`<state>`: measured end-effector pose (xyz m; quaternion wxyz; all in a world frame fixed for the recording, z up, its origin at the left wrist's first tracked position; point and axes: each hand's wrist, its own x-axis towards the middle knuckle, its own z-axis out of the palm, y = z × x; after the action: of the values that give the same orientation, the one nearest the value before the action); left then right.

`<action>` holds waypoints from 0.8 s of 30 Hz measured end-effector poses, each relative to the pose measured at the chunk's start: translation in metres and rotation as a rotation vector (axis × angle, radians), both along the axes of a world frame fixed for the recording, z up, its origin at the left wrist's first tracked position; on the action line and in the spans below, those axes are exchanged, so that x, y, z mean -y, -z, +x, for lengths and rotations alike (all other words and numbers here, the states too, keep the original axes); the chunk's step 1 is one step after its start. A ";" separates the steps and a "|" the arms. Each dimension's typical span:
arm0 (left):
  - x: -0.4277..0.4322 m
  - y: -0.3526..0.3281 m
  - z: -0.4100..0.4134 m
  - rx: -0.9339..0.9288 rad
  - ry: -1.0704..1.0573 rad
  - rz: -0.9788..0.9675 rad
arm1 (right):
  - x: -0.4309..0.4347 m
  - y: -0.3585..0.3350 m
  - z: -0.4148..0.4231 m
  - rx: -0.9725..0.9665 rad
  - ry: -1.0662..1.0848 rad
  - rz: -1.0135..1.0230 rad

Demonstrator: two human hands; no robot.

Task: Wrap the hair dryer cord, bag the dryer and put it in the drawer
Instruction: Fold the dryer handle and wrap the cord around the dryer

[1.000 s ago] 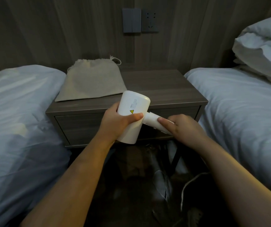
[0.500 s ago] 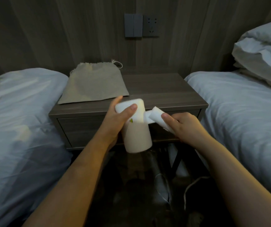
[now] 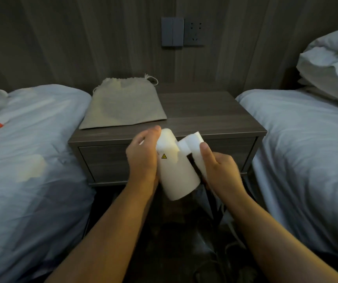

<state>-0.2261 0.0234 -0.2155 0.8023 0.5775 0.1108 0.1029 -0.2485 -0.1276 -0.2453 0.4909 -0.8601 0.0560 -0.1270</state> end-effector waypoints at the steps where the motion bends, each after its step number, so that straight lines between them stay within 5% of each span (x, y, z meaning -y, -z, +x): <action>1: 0.003 0.003 0.000 -0.027 0.005 0.004 | -0.001 0.003 0.001 0.004 0.011 -0.002; 6: 0.003 0.015 0.009 -0.084 0.185 0.105 | 0.021 -0.011 0.006 -0.010 -0.018 -0.152; 10: -0.011 0.017 0.012 0.188 0.526 0.720 | 0.040 -0.030 0.002 0.028 -0.028 -0.476; 15: -0.013 0.016 0.009 0.284 0.815 1.366 | 0.046 -0.038 -0.004 0.006 -0.097 -0.814; 20: -0.016 0.019 0.005 0.325 0.830 1.533 | 0.040 -0.036 -0.004 0.009 -0.167 -0.864; 24: -0.024 0.019 0.008 0.351 0.782 1.482 | 0.047 -0.034 -0.001 0.101 -0.175 -0.604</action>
<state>-0.2183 0.0476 -0.2349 0.2008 0.9253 -0.3182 -0.0473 -0.2490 -0.1742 -0.2112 0.2247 -0.9611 -0.0827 -0.1377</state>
